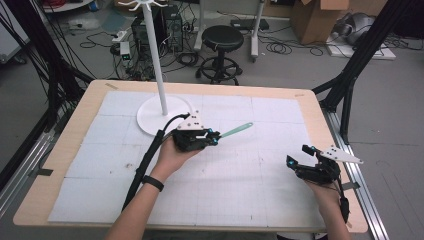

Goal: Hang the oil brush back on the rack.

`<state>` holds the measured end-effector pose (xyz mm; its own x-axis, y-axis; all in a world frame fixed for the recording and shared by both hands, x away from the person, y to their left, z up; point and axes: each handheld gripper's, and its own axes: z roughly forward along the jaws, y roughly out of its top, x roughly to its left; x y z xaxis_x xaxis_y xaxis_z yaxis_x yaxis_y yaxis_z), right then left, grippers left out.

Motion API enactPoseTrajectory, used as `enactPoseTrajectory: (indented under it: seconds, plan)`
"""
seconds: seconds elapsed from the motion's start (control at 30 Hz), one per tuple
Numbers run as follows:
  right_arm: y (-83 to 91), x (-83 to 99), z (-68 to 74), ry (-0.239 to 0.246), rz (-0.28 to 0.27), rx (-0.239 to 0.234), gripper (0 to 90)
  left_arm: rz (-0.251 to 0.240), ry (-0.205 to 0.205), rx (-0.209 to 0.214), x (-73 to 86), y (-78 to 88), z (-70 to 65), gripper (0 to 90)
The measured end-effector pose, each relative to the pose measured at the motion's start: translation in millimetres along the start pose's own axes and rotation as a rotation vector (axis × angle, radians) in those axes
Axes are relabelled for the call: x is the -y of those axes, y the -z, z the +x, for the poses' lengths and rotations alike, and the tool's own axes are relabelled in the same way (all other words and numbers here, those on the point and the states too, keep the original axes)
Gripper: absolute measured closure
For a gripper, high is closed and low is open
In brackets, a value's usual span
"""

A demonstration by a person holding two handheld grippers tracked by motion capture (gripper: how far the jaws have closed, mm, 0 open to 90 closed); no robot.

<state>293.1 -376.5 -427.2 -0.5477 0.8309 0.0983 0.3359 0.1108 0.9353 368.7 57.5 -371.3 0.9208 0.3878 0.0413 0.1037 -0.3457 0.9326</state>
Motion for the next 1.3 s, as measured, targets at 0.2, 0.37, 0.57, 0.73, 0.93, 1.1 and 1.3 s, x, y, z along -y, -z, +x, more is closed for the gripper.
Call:
enactPoseTrajectory:
  seconds: [0.2, 0.37, 0.57, 0.73, 0.93, 1.1, 1.3]
  plan:
    - [-2.7, 0.2, 2.5, 0.000, 0.014, -0.003, 16.9, -0.071, 0.011, -0.103, -0.4, 38.3, 10.1, 82.3]
    - [-6.1, 0.5, 4.2, 0.009, 0.023, -0.009, 17.0, -0.120, 0.017, -0.169, -1.8, 70.0, 15.2, 82.3]
    - [-8.2, 0.8, 4.5, 0.006, 0.031, -0.006, 17.0, -0.174, 0.037, -0.244, -5.1, 106.2, 21.3, 82.3]
    - [-10.8, 1.4, 4.9, 0.007, 0.042, -0.009, 17.0, -0.214, 0.045, -0.317, -10.4, 139.3, 27.7, 82.3]
    - [-13.0, 1.5, 6.1, 0.012, 0.051, -0.016, 17.0, -0.263, 0.052, -0.370, -16.9, 170.3, 34.0, 82.3]
    - [-12.6, 1.6, 6.1, 0.010, 0.053, -0.015, 17.0, -0.284, 0.045, -0.408, -23.5, 191.2, 39.5, 82.3]
    - [-13.2, 1.7, 5.8, 0.012, 0.052, -0.019, 17.0, -0.333, 0.047, -0.440, -32.7, 212.5, 43.2, 82.3]
